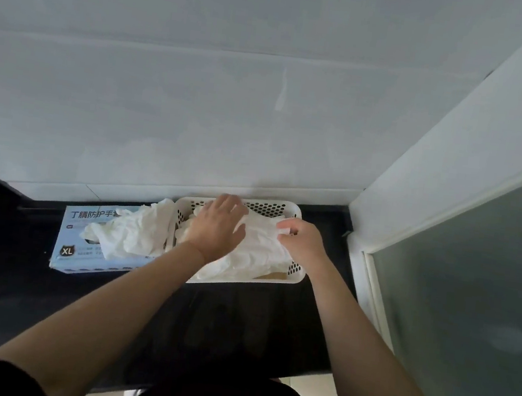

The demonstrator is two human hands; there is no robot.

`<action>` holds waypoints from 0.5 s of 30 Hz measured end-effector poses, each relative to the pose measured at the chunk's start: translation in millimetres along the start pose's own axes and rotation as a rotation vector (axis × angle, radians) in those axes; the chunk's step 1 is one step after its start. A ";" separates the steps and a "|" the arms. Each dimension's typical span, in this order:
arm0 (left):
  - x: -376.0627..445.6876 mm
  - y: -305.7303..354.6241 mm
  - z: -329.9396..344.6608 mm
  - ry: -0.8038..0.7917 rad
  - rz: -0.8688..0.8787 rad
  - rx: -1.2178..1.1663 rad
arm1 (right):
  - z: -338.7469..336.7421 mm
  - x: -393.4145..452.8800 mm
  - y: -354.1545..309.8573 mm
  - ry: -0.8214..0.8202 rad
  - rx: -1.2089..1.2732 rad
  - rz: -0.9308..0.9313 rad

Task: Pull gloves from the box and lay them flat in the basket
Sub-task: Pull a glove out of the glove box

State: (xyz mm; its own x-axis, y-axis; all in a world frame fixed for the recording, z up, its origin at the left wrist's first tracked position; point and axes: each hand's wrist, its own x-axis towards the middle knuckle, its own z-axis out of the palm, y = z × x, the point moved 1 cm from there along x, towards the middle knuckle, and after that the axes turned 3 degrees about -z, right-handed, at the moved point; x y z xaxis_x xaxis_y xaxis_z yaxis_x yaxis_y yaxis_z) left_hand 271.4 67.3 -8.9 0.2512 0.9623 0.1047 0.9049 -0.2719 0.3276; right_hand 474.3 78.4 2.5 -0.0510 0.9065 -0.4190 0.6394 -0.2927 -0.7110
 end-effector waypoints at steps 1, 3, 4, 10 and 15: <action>-5.5 1.7 6.4 -0.085 0.040 0.044 | 0.3 0.7 0.6 -0.004 -0.027 -0.003; -13.2 -2.5 16.1 -0.248 0.064 0.157 | 0.9 2.1 1.9 -0.012 -0.084 -0.016; -14.9 -7.5 19.0 -0.299 0.048 0.199 | 1.3 2.6 2.5 -0.016 -0.112 -0.020; -29.6 -32.6 19.7 -0.379 -0.033 0.225 | 7.9 4.4 2.0 0.030 -0.257 -0.014; -35.5 -38.5 9.7 -0.428 -0.023 0.218 | 19.6 1.0 -11.3 0.105 -0.505 -0.026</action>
State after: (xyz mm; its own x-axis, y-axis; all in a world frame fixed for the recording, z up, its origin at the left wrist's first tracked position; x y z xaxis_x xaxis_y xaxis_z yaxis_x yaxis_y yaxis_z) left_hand 230.9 43.7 -34.4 0.3079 0.8992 -0.3108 0.9513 -0.2856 0.1162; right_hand 452.0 76.7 -1.0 -0.0110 0.9447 -0.3277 0.9309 -0.1100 -0.3482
